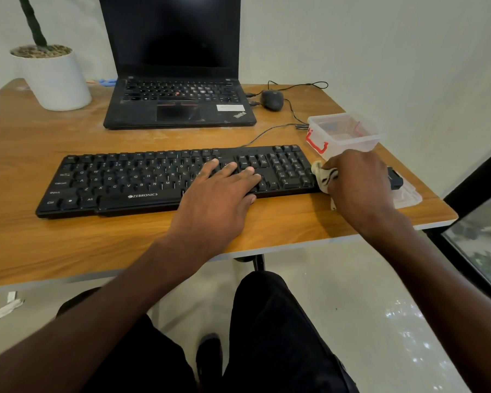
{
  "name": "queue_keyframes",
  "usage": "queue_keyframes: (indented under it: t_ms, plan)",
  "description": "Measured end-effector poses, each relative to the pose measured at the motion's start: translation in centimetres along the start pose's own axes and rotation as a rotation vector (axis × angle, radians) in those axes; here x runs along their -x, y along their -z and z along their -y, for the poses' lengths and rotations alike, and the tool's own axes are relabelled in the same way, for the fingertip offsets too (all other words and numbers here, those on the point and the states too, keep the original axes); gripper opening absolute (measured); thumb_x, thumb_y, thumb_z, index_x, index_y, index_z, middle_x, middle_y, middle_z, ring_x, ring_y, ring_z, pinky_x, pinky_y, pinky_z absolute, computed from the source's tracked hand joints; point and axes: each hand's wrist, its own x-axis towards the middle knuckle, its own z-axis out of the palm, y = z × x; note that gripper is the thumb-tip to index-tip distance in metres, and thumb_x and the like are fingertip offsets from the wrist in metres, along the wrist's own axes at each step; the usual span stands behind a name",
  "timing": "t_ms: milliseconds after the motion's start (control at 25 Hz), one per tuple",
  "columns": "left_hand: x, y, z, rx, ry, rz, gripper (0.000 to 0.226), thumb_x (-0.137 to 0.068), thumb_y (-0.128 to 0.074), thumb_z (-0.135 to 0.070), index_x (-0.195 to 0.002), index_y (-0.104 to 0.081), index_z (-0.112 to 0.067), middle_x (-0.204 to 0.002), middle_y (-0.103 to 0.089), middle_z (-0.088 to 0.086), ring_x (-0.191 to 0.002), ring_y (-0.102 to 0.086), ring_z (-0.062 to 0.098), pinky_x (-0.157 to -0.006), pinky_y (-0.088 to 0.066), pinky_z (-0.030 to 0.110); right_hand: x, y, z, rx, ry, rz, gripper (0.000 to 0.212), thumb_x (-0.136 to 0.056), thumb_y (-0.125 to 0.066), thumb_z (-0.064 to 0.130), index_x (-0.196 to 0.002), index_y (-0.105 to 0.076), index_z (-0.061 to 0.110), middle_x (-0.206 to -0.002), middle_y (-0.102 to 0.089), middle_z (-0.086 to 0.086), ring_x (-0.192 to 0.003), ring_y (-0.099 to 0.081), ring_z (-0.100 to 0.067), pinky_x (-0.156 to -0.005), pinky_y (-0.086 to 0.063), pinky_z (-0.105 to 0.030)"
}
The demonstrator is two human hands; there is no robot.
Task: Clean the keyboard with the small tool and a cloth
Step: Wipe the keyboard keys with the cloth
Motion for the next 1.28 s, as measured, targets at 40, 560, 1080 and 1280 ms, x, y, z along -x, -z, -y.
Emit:
queue_keyframes:
  t_ms: [40, 560, 1080, 1280]
  plan:
    - [0.0, 0.0, 0.0, 0.003, -0.002, 0.001, 0.048, -0.114, -0.038, -0.037, -0.162, -0.04, -0.029, -0.169, -0.037, -0.008, -0.159, -0.026, 0.017, -0.131, 0.002, 0.039, 0.4, 0.1, 0.3, 0.011, 0.027, 0.009, 0.036, -0.093, -0.07, 0.007, -0.128, -0.072, 0.013, -0.121, -0.068, -0.019, -0.112, -0.059, -0.035, -0.087, -0.052, -0.043]
    - [0.1, 0.4, -0.2, -0.026, 0.011, -0.006, 0.048, -0.114, -0.038, -0.04, -0.161, -0.04, -0.03, -0.168, -0.038, -0.009, -0.159, -0.027, 0.016, -0.131, 0.007, 0.042, 2.2, 2.2, 2.5, -0.031, 0.099, -0.009, 0.026, -0.092, -0.074, 0.017, -0.117, -0.076, 0.013, -0.112, -0.073, -0.012, -0.098, -0.065, -0.026, -0.081, -0.049, -0.034]
    - [0.3, 0.5, -0.3, -0.021, 0.018, -0.024, 0.045, -0.113, -0.04, -0.042, -0.157, -0.046, -0.035, -0.165, -0.043, -0.012, -0.156, -0.033, 0.014, -0.131, 0.005, 0.047, 3.4, 2.0, 5.7, -0.159, 0.26, -0.018, 0.029, -0.088, -0.076, 0.018, -0.117, -0.076, 0.016, -0.11, -0.072, -0.005, -0.1, -0.064, -0.021, -0.08, -0.042, -0.026]
    - [0.2, 0.5, -0.3, -0.046, 0.019, -0.018, 0.046, -0.113, -0.038, -0.043, -0.158, -0.043, -0.035, -0.167, -0.039, -0.014, -0.157, -0.03, 0.013, -0.13, 0.008, 0.047, 1.3, 0.8, 2.2, -0.043, 0.142, -0.031, 0.032, -0.087, -0.072, 0.004, -0.118, -0.075, 0.011, -0.117, -0.072, -0.011, -0.106, -0.064, -0.03, -0.088, -0.051, -0.038]
